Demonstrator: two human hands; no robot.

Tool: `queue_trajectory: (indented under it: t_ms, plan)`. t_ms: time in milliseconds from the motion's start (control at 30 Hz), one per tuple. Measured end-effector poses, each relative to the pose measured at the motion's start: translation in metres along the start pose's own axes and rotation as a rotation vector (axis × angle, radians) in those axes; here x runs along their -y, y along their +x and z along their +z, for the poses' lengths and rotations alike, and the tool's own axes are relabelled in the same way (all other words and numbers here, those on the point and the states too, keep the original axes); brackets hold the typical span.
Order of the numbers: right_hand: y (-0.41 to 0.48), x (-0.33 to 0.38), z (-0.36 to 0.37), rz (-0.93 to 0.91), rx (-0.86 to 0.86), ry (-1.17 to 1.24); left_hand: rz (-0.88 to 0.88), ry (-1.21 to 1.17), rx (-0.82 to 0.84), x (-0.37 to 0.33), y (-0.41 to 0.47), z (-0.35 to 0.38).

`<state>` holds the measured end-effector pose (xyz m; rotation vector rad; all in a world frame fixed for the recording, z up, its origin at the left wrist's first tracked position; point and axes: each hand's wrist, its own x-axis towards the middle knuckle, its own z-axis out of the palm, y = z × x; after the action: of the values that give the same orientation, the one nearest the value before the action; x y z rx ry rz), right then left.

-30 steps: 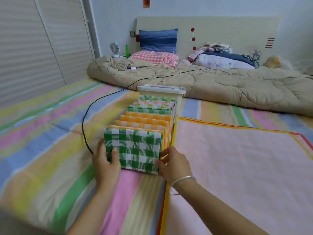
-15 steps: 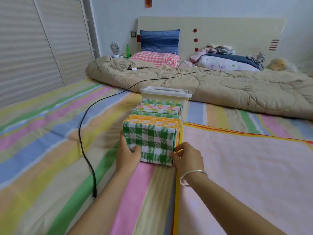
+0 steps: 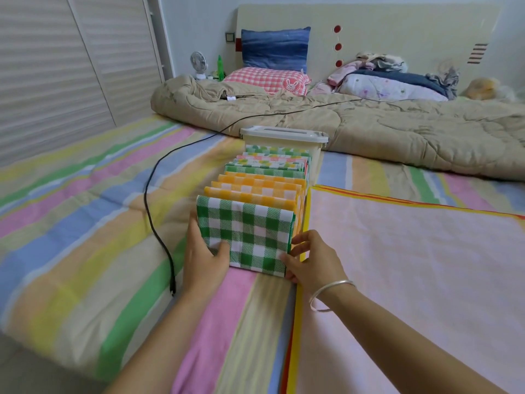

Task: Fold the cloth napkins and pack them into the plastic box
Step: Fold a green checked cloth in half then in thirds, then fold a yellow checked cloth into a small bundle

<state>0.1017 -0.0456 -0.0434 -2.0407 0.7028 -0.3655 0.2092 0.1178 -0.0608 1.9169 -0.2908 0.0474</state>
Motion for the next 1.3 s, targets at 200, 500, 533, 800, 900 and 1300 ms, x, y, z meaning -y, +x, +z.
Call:
queue_trajectory:
  t_ms: [200, 500, 533, 800, 900, 1300]
  plan:
    - [-0.016, 0.009, -0.004, 0.01, 0.048, -0.025, 0.03, 0.042, -0.024, 0.0, -0.016, -0.014]
    - [-0.05, 0.012, -0.031, -0.075, 0.098, -0.149, 0.073, 0.003, -0.139, -0.022, -0.067, -0.011]
    - [-0.058, 0.009, -0.038, -0.099, 0.098, -0.161, 0.141, -0.004, -0.196, -0.03, -0.085, -0.006]
    - [-0.122, -0.058, -0.145, -0.153, 0.081, -0.441, 0.455, -0.016, 0.441, -0.084, -0.203, 0.07]
    - [-0.148, -0.088, -0.191, -0.126, 0.065, -0.578, 0.554, 0.176, 0.669, -0.098, -0.221, 0.093]
    - [-0.212, -0.139, -0.246, -0.149, 0.526, -0.918, 0.746, 0.772, 1.156, -0.116, -0.23, 0.105]
